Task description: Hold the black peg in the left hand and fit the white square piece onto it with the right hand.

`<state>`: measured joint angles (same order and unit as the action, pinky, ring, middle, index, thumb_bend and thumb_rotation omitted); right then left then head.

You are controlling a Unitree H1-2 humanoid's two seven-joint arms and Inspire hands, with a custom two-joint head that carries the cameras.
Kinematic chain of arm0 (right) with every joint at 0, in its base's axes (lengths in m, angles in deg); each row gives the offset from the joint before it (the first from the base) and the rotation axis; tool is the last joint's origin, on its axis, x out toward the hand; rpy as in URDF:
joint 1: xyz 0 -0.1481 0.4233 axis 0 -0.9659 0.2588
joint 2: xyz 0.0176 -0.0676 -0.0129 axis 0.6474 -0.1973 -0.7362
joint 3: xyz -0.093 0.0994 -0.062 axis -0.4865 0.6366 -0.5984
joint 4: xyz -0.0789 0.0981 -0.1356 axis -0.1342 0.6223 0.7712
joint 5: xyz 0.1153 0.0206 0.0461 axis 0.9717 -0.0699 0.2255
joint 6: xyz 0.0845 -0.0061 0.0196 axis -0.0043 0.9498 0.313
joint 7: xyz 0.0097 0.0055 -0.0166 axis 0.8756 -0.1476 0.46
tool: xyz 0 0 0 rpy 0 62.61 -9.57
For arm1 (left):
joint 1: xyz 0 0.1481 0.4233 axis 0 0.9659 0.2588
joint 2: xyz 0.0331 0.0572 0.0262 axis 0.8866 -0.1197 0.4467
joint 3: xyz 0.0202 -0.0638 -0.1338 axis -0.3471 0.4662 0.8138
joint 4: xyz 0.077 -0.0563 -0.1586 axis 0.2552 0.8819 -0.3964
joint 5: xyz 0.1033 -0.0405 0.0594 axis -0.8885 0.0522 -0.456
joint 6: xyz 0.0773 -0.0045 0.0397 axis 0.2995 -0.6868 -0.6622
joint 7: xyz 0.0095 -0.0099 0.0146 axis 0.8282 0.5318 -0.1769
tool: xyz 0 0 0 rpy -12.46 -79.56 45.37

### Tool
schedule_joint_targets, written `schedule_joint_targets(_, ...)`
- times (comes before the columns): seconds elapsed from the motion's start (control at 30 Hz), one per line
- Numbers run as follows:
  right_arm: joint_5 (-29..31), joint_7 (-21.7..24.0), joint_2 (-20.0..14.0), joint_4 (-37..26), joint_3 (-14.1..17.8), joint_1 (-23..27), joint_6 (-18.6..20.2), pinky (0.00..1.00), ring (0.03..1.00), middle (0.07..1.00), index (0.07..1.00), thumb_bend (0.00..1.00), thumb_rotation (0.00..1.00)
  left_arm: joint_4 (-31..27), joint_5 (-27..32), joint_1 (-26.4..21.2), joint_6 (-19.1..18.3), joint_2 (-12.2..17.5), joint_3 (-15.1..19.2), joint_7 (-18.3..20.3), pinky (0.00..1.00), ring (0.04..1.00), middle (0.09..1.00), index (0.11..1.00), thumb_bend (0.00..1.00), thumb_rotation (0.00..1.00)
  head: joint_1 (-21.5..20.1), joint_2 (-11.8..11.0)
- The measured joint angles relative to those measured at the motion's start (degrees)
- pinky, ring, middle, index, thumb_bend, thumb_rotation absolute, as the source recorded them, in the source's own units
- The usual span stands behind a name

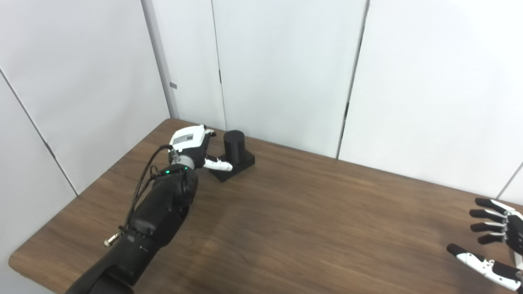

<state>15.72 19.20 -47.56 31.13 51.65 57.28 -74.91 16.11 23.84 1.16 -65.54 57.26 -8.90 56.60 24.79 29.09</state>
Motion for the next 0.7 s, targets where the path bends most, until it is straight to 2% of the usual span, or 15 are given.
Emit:
schedule_joint_targets(0.4, 0.04, 0.36, -0.13, -0.74, 0.02, -0.54, 0.33, 0.49, 0.602, 0.688, 0.746, 0.57, 0.00, 4.46, -1.01, -1.29, 0.01, -0.19, -1.02, 2.45, 0.96, 1.000, 1.000, 0.858, 1.00, 0.54, -0.35, 0.53)
schedule_joint_targets(0.5, 0.04, 0.35, -0.13, -0.76, 0.10, -0.53, 0.41, 0.49, 0.597, 0.681, 0.741, 0.57, 0.00, 4.85, -1.01, -1.53, 0.01, -0.22, -1.33, 2.59, 0.94, 1.000, 1.000, 0.850, 1.00, 0.55, -0.44, 0.62)
schedule_joint_targets(0.7, 0.00, 0.36, -0.17, -0.79, 0.25, -0.56, 0.45, 0.47, 0.576, 0.682, 0.743, 0.56, 0.00, 5.84, -0.55, -2.75, 0.01, -0.30, -1.72, 2.64, 0.97, 1.000, 1.000, 0.833, 1.00, 0.53, -0.88, 0.70)
